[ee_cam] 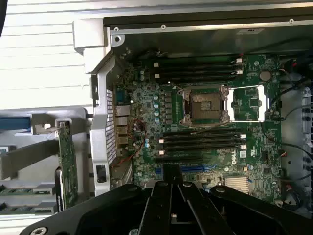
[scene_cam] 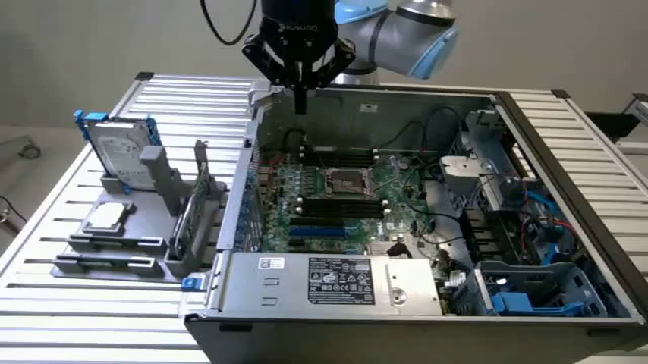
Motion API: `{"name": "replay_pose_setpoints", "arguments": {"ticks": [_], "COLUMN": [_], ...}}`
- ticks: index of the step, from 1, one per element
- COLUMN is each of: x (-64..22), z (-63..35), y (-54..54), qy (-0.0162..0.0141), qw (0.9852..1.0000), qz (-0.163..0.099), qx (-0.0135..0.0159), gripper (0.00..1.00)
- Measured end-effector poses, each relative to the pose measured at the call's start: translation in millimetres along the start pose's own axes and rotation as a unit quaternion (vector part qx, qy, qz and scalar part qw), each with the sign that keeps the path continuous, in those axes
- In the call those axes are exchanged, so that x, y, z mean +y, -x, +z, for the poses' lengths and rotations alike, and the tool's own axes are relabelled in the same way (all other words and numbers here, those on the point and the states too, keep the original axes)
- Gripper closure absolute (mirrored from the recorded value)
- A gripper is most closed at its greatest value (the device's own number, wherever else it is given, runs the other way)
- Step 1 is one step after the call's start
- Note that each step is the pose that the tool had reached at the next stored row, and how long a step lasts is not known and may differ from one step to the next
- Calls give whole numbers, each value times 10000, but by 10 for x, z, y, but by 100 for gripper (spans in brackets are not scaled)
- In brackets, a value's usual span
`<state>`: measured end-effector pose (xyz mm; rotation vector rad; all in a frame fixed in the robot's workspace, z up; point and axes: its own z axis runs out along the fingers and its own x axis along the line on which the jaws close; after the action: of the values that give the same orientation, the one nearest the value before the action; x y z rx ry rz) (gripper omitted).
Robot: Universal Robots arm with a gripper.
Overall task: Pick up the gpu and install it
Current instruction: 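Reach for the gpu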
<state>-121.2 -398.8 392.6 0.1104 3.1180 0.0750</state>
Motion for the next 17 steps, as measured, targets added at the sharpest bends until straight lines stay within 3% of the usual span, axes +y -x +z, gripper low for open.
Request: {"name": "replay_pose_setpoints", "arguments": {"ticks": [9,17], "x": [0,76], "z": [0,0], "y": [-1,-338], "qy": [0,0], "qw": [10000,10000], "qz": [0,-1], "qx": [0,2], "gripper": [89,89]}}
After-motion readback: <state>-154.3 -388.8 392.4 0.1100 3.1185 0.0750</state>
